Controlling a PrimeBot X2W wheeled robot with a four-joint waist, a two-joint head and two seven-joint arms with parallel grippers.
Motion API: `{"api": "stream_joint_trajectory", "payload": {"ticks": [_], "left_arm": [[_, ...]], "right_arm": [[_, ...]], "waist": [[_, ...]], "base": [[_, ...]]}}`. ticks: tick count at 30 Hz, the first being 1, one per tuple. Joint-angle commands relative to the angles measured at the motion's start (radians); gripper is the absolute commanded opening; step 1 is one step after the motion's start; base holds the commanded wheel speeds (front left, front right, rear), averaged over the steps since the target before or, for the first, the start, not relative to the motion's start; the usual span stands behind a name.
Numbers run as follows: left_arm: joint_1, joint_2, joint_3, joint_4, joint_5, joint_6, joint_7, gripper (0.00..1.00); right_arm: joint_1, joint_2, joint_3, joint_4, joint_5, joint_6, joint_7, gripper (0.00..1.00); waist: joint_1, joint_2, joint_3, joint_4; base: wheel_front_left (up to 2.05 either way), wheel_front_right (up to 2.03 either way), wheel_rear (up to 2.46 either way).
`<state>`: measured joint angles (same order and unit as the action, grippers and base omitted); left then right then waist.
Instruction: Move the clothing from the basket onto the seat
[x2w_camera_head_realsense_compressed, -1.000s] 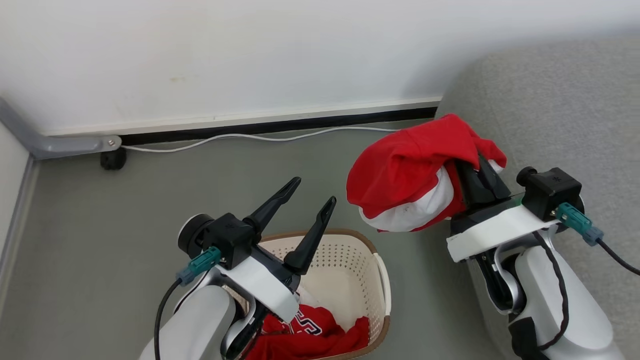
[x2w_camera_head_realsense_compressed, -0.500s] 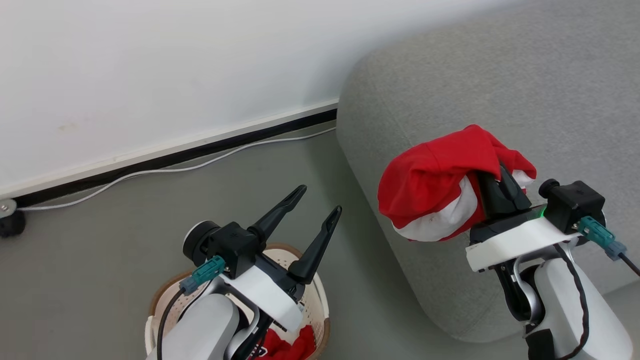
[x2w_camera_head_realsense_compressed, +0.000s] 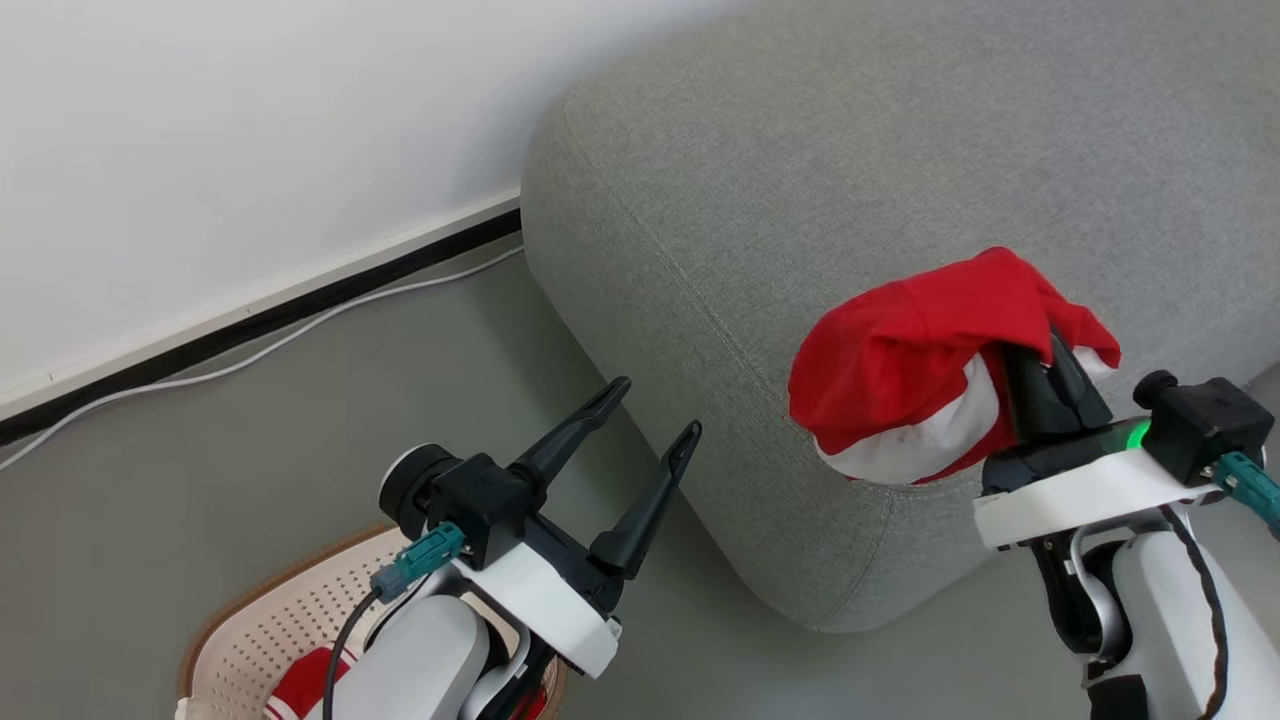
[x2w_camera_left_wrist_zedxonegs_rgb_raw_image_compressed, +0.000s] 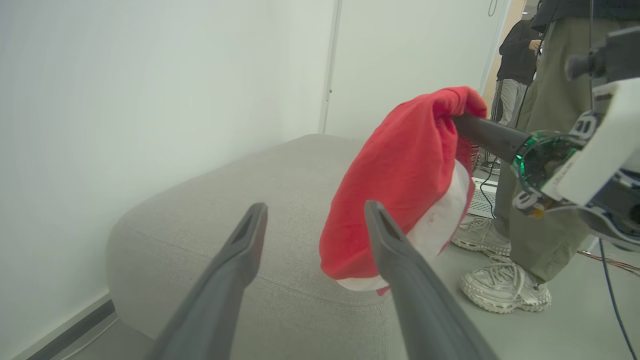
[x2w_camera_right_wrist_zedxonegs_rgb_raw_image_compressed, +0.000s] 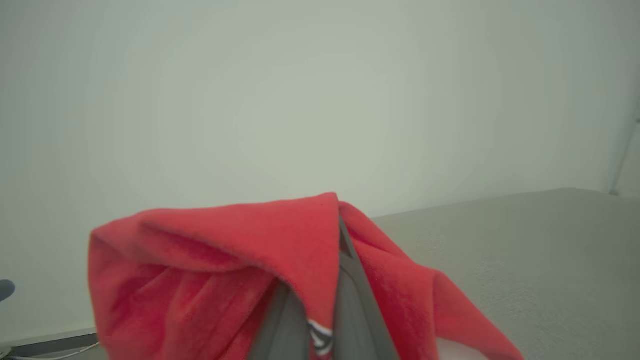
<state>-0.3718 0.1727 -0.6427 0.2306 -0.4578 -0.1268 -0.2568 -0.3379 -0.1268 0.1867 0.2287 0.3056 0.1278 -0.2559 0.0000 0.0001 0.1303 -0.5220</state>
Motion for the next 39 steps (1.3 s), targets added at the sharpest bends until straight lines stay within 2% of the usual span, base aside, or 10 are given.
{"api": "stream_joint_trajectory", "payload": {"ticks": [1,6,17,22,31,39], "left_arm": [[-0.022,0.015,0.023,-0.036,0.012,-0.004,-0.005,1.0],[-0.045,0.044,-0.029,-0.066,0.002,-0.004,-0.005,1.0],[-0.141,0.143,-0.136,-0.106,-0.016,-0.004,-0.005,1.0],[-0.184,0.181,-0.188,-0.117,-0.021,-0.004,-0.005,1.0],[-0.252,0.24,-0.248,-0.131,-0.032,-0.004,-0.005,1.0],[-0.285,0.283,-0.304,-0.137,-0.044,-0.004,-0.005,1.0]], "right_arm": [[-0.019,-0.01,0.0,-0.038,-0.01,0.003,-0.006,0.0],[-0.072,-0.035,-0.054,-0.03,-0.037,0.003,-0.006,0.0],[-0.293,-0.081,-0.287,0.037,-0.107,0.003,-0.006,0.0],[-0.406,-0.096,-0.378,0.098,-0.12,0.003,-0.006,0.0],[-0.587,-0.145,-0.498,0.232,-0.212,0.003,-0.006,0.0],[-0.803,-0.192,-0.769,0.389,-0.316,0.003,-0.005,0.0]], "waist": [[0.0,-0.0001,0.026,-0.008],[0.0,-0.0001,0.091,0.01],[0.0,-0.0001,0.299,0.07],[0.0,-0.0001,0.397,0.085],[0.0,-0.0001,0.537,0.11],[0.0,-0.0001,0.641,0.169]], "base": [[0.0,0.0,0.0],[0.0,0.0,0.0],[0.0,0.0,0.0],[0.0,0.0,0.0],[0.0,0.0,0.0],[0.0,0.0,0.0]]}}
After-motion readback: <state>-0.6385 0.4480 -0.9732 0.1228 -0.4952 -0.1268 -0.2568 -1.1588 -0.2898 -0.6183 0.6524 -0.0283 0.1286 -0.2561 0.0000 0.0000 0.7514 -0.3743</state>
